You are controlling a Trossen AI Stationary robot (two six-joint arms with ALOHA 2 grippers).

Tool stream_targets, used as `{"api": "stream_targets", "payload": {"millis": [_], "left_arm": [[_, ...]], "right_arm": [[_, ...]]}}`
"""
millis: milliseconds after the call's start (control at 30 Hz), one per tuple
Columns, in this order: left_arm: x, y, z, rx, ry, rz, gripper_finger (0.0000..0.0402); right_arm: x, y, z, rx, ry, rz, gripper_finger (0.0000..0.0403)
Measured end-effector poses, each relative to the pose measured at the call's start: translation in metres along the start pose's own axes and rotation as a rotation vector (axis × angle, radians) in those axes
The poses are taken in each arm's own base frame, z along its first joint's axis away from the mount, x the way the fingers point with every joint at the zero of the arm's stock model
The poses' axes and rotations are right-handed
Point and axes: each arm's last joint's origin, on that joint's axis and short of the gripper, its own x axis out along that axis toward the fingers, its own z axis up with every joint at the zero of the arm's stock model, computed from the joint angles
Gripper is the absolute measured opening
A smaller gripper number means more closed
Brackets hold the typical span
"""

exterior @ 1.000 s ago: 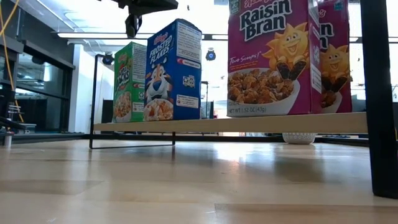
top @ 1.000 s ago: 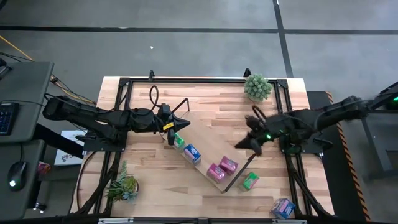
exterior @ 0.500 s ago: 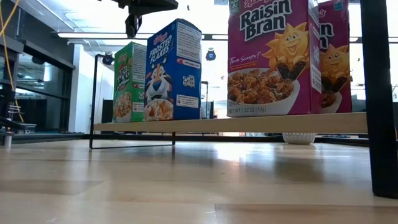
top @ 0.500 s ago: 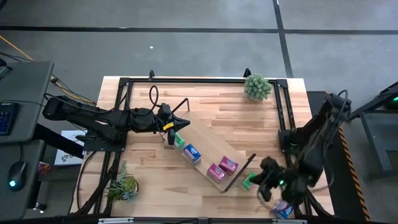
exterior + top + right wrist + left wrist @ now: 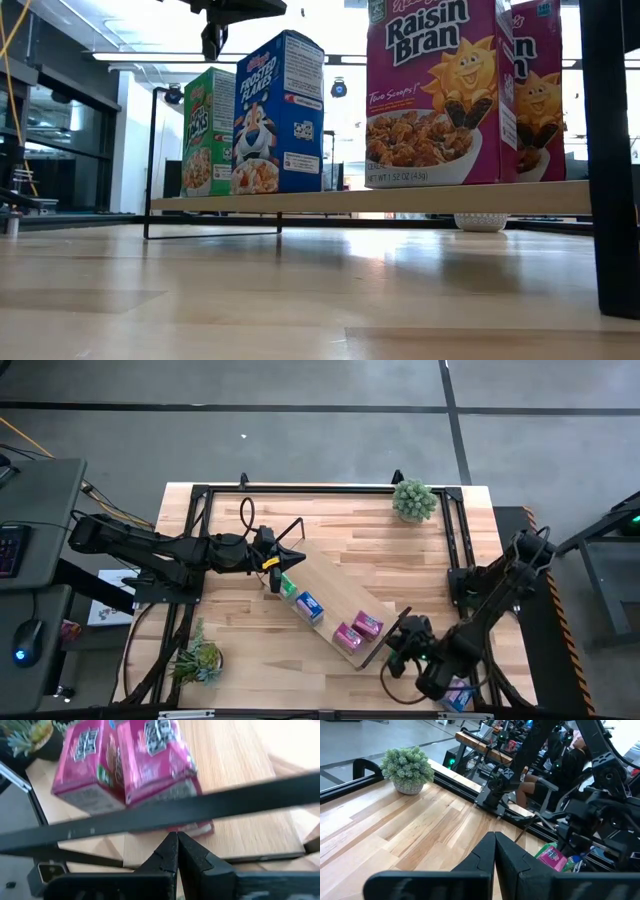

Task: Stack cereal on shelf
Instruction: Adjust the violet cereal box in the back on the shelf

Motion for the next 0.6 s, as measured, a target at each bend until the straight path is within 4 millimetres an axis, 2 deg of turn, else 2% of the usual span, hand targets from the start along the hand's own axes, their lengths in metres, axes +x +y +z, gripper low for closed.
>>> {"api": "stream_targets", "payload": {"millis": [200, 600], "left_arm": [[0.000, 0.000, 0.000, 0.000, 0.000, 0.000, 0.0000], [0.000, 0.000, 0.000, 0.001, 0.000, 0.000, 0.0000]], "right_arm": [[0.003, 0.000, 0.005, 0.009, -0.060, -0.003, 0.0000], [0.012, 0.005, 0.014, 0.006, -0.072, 0.006, 0.0000]]}}
